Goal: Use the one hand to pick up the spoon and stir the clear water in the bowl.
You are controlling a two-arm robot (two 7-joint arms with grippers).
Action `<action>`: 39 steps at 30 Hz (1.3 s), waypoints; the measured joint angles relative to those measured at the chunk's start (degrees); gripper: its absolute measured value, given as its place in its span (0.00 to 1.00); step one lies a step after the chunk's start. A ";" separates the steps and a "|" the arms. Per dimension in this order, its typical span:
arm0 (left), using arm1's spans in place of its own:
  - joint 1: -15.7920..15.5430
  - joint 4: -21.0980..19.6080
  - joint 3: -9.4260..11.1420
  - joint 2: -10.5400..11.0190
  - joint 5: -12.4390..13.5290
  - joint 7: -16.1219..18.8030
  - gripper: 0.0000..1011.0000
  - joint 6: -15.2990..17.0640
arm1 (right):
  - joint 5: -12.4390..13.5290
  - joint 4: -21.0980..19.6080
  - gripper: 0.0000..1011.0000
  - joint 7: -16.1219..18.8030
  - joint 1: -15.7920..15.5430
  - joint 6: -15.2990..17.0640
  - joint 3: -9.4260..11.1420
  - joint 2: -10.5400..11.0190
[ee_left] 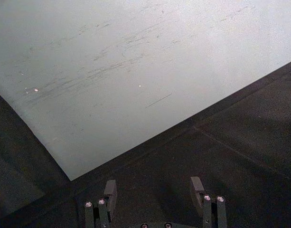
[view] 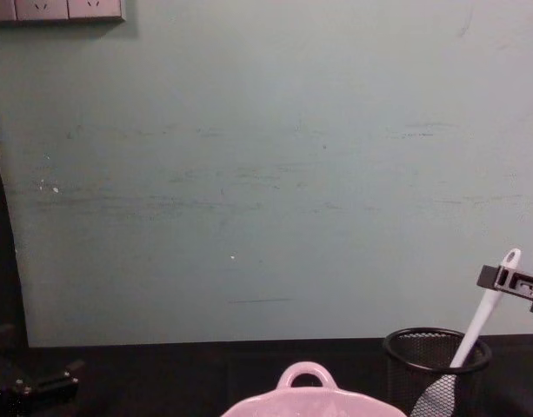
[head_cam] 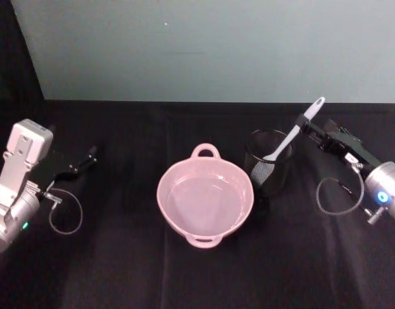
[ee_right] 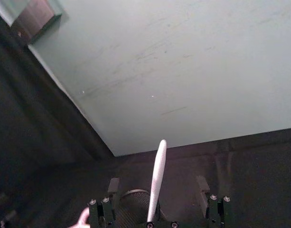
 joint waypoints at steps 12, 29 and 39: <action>0.00 0.00 0.00 0.00 0.00 0.00 1.00 0.00 | 3.70 3.55 0.99 -1.28 2.52 0.22 -0.79 -2.21; 0.00 0.00 0.00 0.00 0.00 0.00 1.00 0.00 | 3.58 5.27 0.99 -2.09 4.17 -0.97 -2.06 -2.74; 0.00 0.00 0.00 0.00 0.00 0.00 1.00 0.00 | 3.57 5.07 0.83 -2.12 4.00 -1.00 -1.98 -2.74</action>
